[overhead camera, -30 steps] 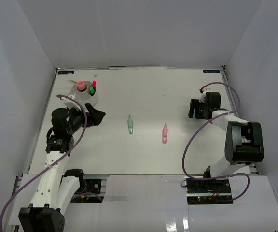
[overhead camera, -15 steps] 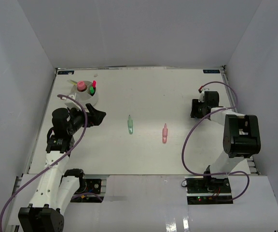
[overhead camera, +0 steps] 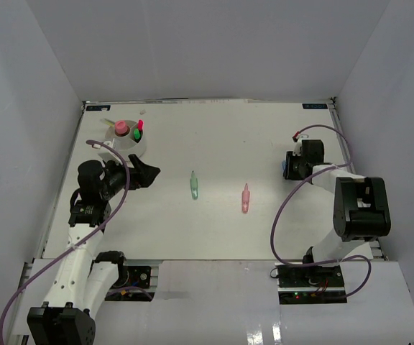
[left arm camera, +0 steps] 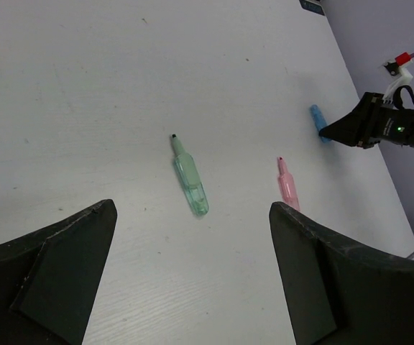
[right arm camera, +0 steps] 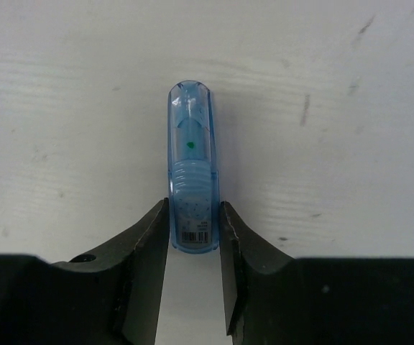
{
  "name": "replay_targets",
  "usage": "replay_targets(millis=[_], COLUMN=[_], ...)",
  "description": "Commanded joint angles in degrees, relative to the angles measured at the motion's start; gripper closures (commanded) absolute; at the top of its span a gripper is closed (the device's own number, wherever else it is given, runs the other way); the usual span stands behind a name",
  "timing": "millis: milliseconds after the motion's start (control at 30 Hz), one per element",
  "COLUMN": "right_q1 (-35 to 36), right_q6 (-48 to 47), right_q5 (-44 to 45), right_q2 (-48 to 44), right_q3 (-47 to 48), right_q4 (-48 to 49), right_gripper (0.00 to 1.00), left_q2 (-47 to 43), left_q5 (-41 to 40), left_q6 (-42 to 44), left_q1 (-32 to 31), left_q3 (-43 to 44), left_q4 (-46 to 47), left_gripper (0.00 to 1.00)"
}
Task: Sort the stationery into containers
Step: Pick up the stationery from the center of the board.
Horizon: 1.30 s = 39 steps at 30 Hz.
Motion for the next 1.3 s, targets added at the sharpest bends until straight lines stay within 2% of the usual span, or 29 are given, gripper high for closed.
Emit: replay_targets(millis=[0,167,333,367,467,600,867,933,1033,1133,1267], right_q1=[3.77,15.09,27.39,28.81,33.73,39.79,44.29,44.56,44.82,44.91,44.91], right_q6=[0.78,1.40,3.42,4.64,6.14,6.32,6.15,6.06,5.97,5.88,5.71], right_q5=[-3.07,-4.48,-7.20,-8.08,-10.54,-10.72,-10.99,-11.16,-11.34,-11.16,-11.25], right_q2=[-6.13,-16.40,-23.80,-25.90,-28.38,-28.91,-28.38,-28.29,-28.47,-28.73,-28.73], right_q3=[-3.22,-7.09,-9.72,-10.34,-11.14,-9.91,-8.33,-8.24,-8.33,-8.59,-9.12], right_q4=[2.62,5.17,9.30,12.70,17.11,20.02,23.46,23.55,23.72,23.98,24.25], right_gripper=[0.66,0.66,0.65,0.65,0.65,0.65,0.63,0.63,0.62,0.62,0.61], left_q2=[0.20,2.65,3.19,3.36,3.89,6.51,13.90,16.19,18.64,20.40,22.08], left_q5=[6.07,15.47,16.72,16.55,14.53,7.34,-2.08,-3.84,-5.95,-7.00,-7.89], left_q6=[-3.24,-9.04,-15.37,-16.16,-18.28,-20.65,-23.38,-23.21,-22.68,-22.41,-21.97], left_q1=[-0.26,-0.35,-1.93,-2.37,-6.66,-13.78,-23.90,-25.74,-27.76,-29.52,-31.11], left_q3=[-0.46,1.21,3.32,3.93,5.25,7.45,10.52,11.58,12.64,13.52,14.04], left_q4=[-0.20,-0.30,0.40,0.58,1.37,3.04,6.30,6.21,6.30,6.65,7.52], left_gripper=[0.02,0.02,0.02,0.02,0.02,0.02,0.03,0.07,0.19,0.24,0.38])
